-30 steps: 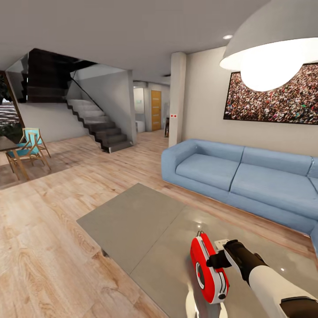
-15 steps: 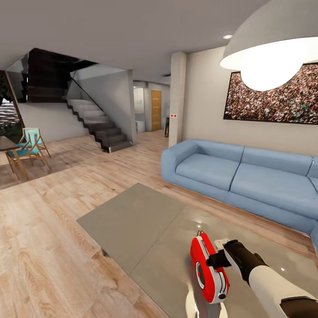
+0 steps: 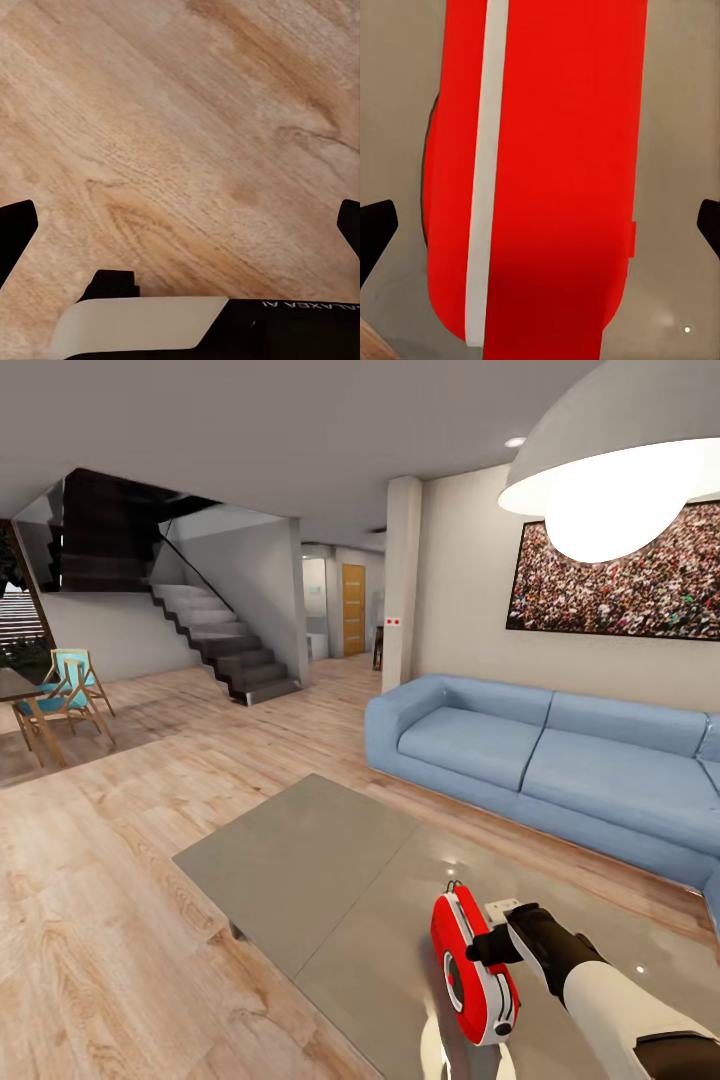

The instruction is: Turn on the radio receiver that's on the table in the living room.

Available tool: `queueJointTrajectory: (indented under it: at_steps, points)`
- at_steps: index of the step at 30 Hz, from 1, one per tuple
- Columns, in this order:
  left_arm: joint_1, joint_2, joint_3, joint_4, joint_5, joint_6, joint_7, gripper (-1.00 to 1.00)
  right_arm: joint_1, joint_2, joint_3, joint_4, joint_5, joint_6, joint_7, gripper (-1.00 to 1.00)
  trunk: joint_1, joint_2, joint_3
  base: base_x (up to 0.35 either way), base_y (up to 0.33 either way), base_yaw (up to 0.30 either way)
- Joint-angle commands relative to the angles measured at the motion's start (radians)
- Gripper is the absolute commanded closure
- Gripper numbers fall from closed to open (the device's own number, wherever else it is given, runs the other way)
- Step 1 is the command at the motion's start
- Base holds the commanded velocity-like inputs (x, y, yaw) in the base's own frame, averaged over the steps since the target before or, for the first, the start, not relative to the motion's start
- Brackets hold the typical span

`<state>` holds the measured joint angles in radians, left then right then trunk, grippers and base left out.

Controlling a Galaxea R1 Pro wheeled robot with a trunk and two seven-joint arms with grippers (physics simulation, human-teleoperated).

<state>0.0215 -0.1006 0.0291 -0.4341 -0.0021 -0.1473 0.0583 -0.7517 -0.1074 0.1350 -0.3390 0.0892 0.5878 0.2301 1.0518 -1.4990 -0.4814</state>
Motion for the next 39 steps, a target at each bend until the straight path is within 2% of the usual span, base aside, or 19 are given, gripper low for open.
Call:
queueJointTrajectory:
  at_steps: [1,2,23,29,39]
  points:
    - [0.000,0.000,0.000,0.000,0.000,0.000,0.000,-1.00,0.000,0.000,0.000,0.000,0.000,0.000,0.000,-1.00,0.000,0.000,0.000,0.000,0.000,0.000]
    - [0.000,0.000,0.000,0.000,0.000,0.000,0.000,-1.00,0.000,0.000,0.000,0.000,0.000,0.000,0.000,1.00,0.000,0.000,0.000,0.000,0.000,0.000]
    - [0.000,-0.002,-0.001,0.000,-0.001,0.000,0.000,-1.00,0.000,0.000,0.000,0.001,0.000,-0.002,0.000,1.00,0.000,0.000,0.000,0.000,0.000,0.000]
    - [0.000,0.011,0.000,0.002,-0.009,-0.002,-0.003,-1.00,0.000,0.000,0.001,0.001,0.000,-0.002,0.000,1.00,0.000,0.000,0.000,0.000,0.000,0.000]
    - [0.000,0.012,0.000,0.002,-0.010,-0.002,-0.003,-1.00,0.000,0.000,0.001,0.001,0.001,-0.002,0.000,1.00,0.000,0.000,0.000,0.000,0.000,0.000]
